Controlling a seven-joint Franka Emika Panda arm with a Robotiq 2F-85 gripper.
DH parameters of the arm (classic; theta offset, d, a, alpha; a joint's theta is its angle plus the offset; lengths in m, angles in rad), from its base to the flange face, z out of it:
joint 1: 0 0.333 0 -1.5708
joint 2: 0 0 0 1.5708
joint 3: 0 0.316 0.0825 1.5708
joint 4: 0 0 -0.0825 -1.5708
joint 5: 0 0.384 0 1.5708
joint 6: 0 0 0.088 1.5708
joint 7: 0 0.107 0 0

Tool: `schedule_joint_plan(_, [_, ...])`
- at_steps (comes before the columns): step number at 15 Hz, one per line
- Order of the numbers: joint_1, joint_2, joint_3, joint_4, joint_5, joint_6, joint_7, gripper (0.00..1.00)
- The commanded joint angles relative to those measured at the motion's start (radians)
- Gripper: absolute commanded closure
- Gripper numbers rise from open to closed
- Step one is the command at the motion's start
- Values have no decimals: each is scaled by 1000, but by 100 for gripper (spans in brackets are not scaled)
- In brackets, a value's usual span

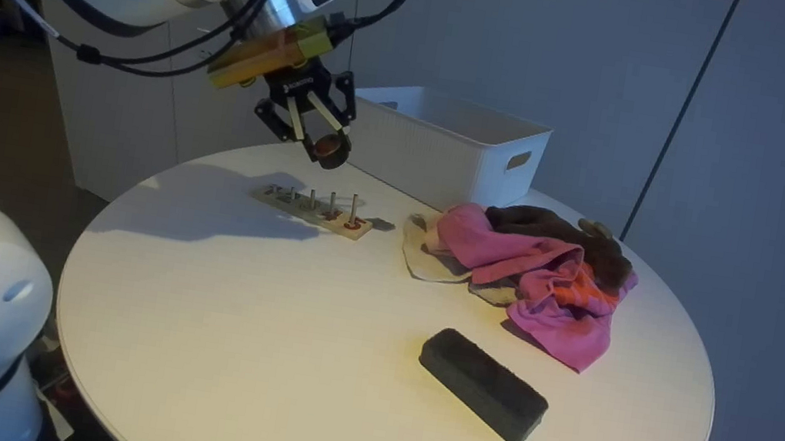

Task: Put the black item on the object

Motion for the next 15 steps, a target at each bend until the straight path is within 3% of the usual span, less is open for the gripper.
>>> schedule_joint_plan(1, [-34,59,-44,52,-7,50,-17,74])
schedule_joint_plan(7, [23,196,-179,103,125,132,-186,74])
schedule_joint_plan(15, [67,366,-224,204,267,122,-368,74])
